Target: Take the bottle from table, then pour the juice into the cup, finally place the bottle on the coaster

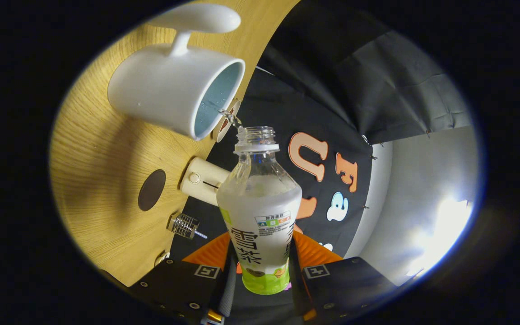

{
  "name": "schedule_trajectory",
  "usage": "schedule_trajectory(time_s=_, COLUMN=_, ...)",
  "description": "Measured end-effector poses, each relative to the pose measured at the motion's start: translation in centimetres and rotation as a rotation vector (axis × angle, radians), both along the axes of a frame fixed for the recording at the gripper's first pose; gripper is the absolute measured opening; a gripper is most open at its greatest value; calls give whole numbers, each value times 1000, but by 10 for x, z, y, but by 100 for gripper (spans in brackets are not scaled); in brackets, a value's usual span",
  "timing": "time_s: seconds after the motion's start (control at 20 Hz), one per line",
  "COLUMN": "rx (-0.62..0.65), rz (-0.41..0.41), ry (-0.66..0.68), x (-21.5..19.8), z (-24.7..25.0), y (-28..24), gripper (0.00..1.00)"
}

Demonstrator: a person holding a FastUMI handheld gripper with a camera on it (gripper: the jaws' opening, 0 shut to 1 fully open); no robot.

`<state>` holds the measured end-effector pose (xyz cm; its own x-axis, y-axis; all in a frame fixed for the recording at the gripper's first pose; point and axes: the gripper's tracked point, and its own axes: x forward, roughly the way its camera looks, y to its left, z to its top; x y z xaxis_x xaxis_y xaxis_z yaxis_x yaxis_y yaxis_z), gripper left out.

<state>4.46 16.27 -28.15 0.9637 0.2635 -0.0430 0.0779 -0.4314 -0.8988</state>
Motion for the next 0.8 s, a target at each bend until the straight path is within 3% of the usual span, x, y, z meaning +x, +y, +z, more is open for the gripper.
schedule_trajectory(time_s=0.8, rx=-121, rz=77, ry=-60, x=4, z=17, y=11, gripper=53)
